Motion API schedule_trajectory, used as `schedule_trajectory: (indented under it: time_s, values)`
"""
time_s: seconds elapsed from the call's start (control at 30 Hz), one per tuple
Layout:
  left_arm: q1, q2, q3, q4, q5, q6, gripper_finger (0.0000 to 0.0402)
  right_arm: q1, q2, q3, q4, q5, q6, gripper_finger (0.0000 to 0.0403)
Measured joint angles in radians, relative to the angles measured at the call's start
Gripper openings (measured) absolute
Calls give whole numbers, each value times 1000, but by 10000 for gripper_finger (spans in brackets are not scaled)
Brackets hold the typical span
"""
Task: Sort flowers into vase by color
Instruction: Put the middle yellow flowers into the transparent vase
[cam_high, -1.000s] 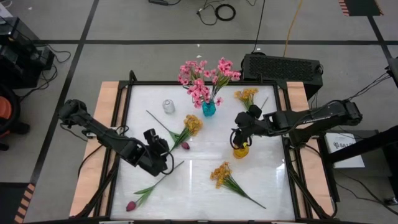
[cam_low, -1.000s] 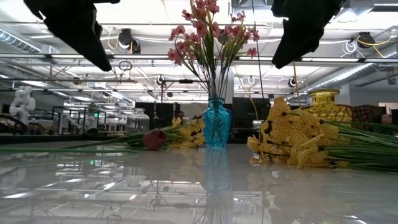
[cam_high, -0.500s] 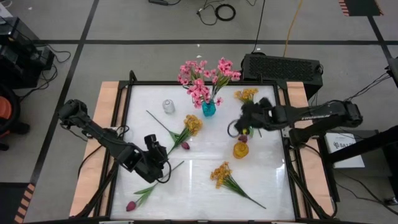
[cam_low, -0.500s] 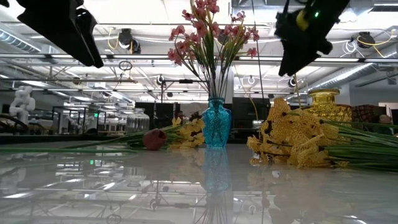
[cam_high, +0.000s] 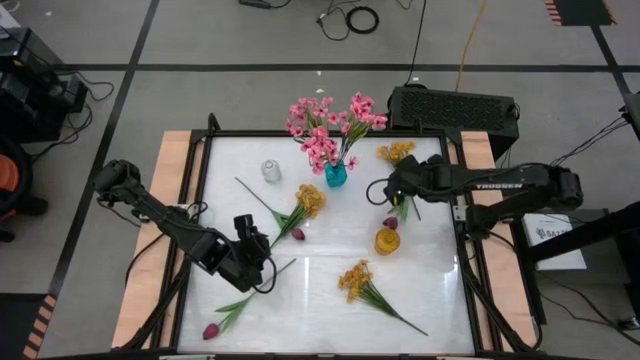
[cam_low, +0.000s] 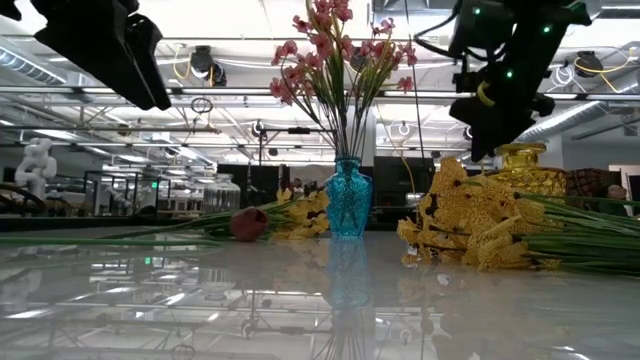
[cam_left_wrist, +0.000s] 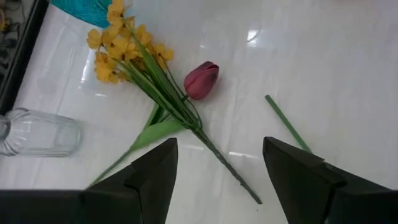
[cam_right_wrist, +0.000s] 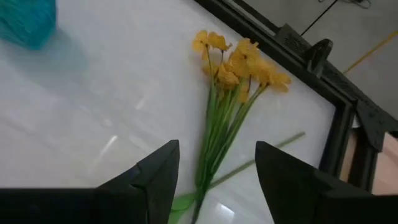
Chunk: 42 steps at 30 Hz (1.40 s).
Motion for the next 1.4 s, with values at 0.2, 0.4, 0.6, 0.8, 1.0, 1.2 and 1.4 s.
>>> schedule_trajectory:
  time_s: [0.2,0.4,0.6,0.8,1.0,1.2,1.4]
  values:
    - [2,0,0,2,-157,13,242,-51,0,-5,59,-38,-99,203]
    - [23,4,-5,31,-192,13,241,-80,0,-5,61,-74,-118,203]
    - [56,9,-165,267,-200,74,242,-96,0,-5,68,-70,-138,203]
    - [153,9,-263,399,-187,57,242,-103,0,-5,97,-60,-171,203]
    - [245,9,-381,725,-75,90,242,-103,0,-5,113,-52,-178,203]
    - [300,9,-458,798,-77,90,242,-103,0,-5,113,-52,-178,203]
    - [307,37,-511,947,-60,100,242,-103,0,-5,114,-51,-178,203]
